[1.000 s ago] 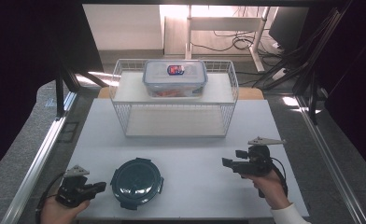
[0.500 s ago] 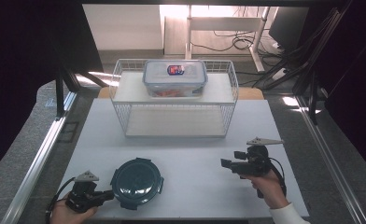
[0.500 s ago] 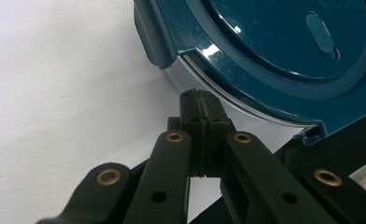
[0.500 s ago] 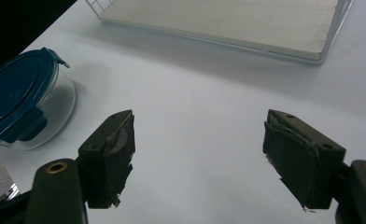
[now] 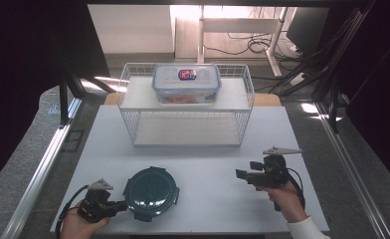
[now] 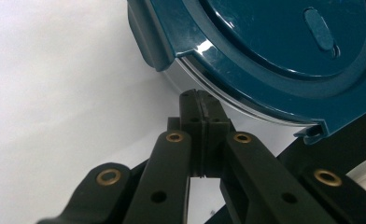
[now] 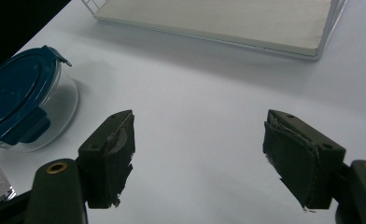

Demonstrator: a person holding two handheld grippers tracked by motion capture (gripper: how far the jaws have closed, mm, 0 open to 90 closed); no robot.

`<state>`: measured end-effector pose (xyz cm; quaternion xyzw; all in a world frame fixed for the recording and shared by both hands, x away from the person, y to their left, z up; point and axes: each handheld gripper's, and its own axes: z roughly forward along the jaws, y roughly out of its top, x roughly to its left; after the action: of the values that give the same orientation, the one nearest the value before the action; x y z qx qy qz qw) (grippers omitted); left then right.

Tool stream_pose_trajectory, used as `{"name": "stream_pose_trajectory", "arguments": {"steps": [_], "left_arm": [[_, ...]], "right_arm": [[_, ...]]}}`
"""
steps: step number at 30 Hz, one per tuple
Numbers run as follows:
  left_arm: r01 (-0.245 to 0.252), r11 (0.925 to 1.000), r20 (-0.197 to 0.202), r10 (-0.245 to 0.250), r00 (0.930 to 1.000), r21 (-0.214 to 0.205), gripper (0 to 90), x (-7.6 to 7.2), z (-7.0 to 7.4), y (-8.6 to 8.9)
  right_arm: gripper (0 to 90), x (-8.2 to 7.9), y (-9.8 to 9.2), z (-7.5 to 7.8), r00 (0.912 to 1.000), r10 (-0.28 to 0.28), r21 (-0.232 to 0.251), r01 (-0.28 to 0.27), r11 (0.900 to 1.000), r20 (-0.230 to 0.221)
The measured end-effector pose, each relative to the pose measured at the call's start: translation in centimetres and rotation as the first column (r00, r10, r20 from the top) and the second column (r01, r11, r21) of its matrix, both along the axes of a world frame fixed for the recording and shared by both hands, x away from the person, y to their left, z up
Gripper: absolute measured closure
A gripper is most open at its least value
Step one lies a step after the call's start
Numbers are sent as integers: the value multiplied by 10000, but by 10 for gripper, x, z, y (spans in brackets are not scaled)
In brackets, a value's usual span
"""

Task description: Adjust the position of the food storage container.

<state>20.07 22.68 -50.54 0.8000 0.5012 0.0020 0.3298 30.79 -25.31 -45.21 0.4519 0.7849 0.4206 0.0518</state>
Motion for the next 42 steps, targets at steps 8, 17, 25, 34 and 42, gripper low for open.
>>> {"name": "stream_pose_trajectory", "arguments": {"steps": [8, 17, 25, 34, 42], "left_arm": [[385, 9992, 78, -386, 9992, 113, 899, 13, 4, -22], [886, 9960, -43, -885, 9961, 74, 899, 24, 4, -45], [1282, 9915, -18, -1281, 9918, 226, 899, 36, 6, -64], [1678, 9855, 11, -1679, 9858, 260, 899, 49, 7, -87], [1848, 9826, 113, -1850, 9827, 186, 899, 53, 7, -97]], "right_arm": [[245, 1, -1, -1, 10000, -20, -31, 20, 10000, -30], [245, 1, -2, -1, 10000, -45, -30, 45, 10000, -61], [245, 1, -1, -1, 9999, 55, 66, -54, 10000, -109], [245, 1, 0, -1, 9997, 124, 68, -123, 9999, -187], [245, 0, 1, -3, 9995, 216, 39, -215, 9998, -240]]}}
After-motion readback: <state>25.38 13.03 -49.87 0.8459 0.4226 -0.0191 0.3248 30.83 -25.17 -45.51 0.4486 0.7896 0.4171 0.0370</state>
